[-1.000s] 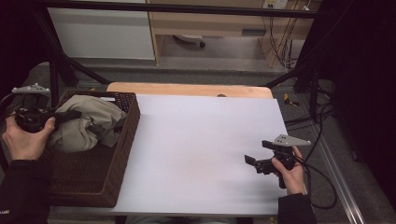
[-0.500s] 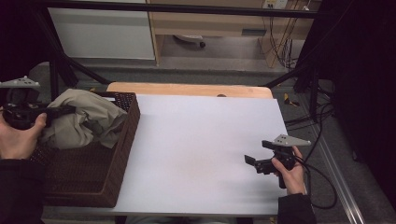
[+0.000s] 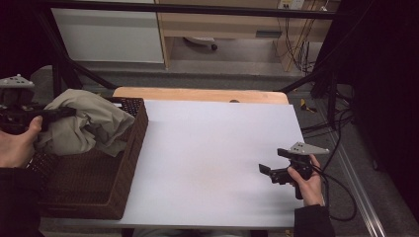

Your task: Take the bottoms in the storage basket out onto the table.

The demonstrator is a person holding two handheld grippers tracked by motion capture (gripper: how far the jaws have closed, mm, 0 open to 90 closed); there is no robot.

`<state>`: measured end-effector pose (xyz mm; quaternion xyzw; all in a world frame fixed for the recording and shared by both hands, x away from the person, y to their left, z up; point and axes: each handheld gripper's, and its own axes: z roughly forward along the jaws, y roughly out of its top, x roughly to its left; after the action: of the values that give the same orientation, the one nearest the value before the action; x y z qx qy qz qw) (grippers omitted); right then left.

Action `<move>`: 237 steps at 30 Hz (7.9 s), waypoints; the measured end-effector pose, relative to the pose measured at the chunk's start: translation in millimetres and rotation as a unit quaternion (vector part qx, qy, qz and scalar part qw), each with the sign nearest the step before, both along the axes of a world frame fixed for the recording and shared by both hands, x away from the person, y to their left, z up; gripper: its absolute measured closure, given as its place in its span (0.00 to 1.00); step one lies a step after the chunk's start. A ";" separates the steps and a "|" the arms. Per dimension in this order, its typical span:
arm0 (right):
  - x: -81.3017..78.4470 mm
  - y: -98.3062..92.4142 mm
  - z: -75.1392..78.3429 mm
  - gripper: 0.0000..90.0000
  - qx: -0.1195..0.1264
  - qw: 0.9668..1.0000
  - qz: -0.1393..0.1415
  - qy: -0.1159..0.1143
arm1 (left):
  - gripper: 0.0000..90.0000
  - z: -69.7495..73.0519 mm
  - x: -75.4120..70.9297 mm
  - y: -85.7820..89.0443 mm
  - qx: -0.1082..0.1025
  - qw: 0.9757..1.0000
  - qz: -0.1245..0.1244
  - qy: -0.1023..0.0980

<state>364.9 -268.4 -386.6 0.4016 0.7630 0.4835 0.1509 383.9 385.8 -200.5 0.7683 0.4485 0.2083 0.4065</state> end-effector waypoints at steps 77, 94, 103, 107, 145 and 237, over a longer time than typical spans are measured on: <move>-0.5 0.3 0.6 0.00 -0.003 1.000 0.003 -0.002 | 0.78 72.7 -23.1 -41.9 0.000 0.996 -0.075 -0.055; -0.3 0.6 0.4 0.00 -0.004 1.000 0.004 0.000 | 0.78 79.8 -20.7 -65.4 0.001 0.993 -0.102 -0.060; -0.4 0.2 0.6 0.00 -0.003 1.000 0.005 -0.002 | 0.79 79.5 -16.1 -82.7 0.009 0.992 -0.119 -0.053; -0.4 0.1 0.6 0.00 -0.003 1.000 0.005 -0.002 | 0.79 80.4 -14.0 -90.9 0.008 0.990 -0.127 -0.054; -1.0 -1.2 1.4 0.00 -0.002 1.000 0.006 -0.003 | 0.79 80.5 -0.3 -158.0 0.000 0.980 -0.191 -0.051; -2.1 -3.1 2.1 0.00 0.000 1.000 0.007 -0.005 | 0.78 -62.5 24.5 -271.4 0.058 0.963 -0.254 0.074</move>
<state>362.8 -271.5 -384.4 0.3943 0.7650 0.4861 0.1516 408.4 114.4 -263.0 0.8924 0.2551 0.0661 0.3664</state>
